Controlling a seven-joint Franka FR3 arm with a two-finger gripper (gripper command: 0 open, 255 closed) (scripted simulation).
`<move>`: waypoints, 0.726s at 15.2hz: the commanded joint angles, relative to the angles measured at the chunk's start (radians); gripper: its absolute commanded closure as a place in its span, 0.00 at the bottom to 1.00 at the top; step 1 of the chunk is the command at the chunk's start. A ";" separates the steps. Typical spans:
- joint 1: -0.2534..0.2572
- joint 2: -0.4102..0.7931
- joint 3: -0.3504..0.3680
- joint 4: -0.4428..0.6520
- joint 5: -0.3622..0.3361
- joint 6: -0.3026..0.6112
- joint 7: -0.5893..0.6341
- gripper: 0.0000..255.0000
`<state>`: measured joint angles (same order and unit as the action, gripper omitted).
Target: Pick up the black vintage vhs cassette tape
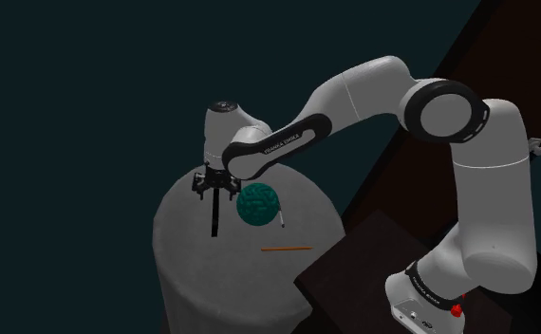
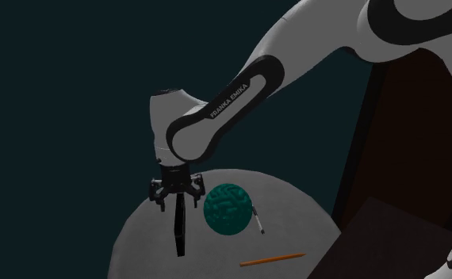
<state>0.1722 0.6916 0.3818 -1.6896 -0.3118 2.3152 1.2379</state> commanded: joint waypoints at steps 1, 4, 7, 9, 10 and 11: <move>0.005 0.019 -0.007 0.003 -0.007 0.016 0.004 0.00; 0.008 0.034 -0.012 0.005 -0.013 0.029 0.007 0.00; 0.008 0.034 -0.012 0.004 -0.013 0.030 0.007 1.00; 0.008 0.034 -0.012 0.004 -0.013 0.030 0.007 1.00; 0.008 0.034 -0.012 0.004 -0.013 0.030 0.007 1.00; 0.008 0.033 -0.012 0.004 -0.013 0.030 0.007 1.00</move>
<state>0.1804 0.7249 0.3704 -1.6860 -0.3246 2.3447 1.2453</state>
